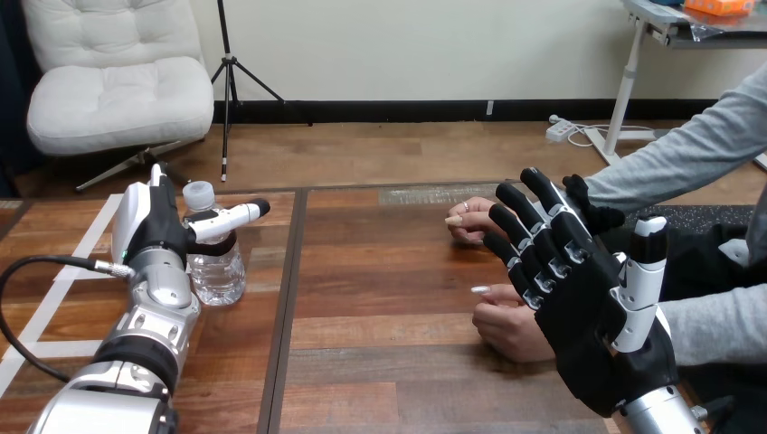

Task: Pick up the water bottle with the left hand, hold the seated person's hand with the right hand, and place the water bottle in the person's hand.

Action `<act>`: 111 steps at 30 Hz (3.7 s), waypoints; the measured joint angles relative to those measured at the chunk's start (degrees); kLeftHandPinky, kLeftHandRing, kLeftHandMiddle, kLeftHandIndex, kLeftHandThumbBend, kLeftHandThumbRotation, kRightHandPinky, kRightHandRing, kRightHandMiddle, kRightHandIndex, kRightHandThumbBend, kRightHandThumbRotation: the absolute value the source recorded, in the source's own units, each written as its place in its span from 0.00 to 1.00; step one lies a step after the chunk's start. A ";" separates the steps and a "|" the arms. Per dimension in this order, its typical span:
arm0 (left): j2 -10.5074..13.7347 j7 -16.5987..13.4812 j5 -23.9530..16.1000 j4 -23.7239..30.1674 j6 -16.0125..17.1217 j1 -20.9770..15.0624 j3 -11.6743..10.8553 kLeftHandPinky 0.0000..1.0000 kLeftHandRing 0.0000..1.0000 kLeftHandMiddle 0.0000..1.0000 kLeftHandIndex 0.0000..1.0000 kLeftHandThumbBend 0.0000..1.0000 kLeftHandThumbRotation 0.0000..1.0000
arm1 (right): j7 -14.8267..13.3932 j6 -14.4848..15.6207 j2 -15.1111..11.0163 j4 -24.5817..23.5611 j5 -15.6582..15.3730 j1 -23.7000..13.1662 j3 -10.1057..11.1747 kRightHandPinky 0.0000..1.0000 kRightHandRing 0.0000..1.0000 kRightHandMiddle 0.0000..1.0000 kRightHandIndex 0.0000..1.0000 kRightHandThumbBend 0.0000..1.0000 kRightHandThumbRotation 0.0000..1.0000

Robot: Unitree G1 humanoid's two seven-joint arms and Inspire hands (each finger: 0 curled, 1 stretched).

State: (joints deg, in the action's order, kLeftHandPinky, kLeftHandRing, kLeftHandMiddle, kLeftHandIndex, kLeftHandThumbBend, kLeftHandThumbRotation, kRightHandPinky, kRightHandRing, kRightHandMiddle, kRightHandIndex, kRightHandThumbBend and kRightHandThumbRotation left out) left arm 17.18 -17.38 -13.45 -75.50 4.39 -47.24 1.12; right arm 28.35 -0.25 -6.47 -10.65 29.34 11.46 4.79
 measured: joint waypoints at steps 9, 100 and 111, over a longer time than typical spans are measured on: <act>-0.09 -0.51 0.27 0.00 -0.06 0.01 -0.29 0.91 0.99 1.00 1.00 0.98 0.27 | 0.04 0.00 -0.01 0.00 0.01 0.00 0.00 1.00 1.00 0.97 1.00 0.93 1.00; -1.26 -4.94 4.83 0.17 2.59 1.71 -5.07 0.42 0.47 0.51 0.52 0.75 0.00 | 0.11 0.01 -0.04 0.00 0.16 0.00 0.08 1.00 1.00 0.97 1.00 0.93 1.00; -0.58 -2.98 4.82 0.17 2.59 1.65 -5.21 0.40 0.43 0.48 0.52 0.73 0.00 | 0.12 0.00 -0.04 0.00 0.16 -0.01 0.08 1.00 1.00 0.96 1.00 0.92 1.00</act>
State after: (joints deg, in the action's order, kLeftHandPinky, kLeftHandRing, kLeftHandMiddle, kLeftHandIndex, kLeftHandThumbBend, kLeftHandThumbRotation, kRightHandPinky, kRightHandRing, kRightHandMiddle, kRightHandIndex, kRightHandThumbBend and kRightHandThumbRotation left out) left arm 16.60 -20.36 -8.63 -75.33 6.98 -45.59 -4.08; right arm 28.48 -0.24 -6.51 -10.65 29.50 11.45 4.87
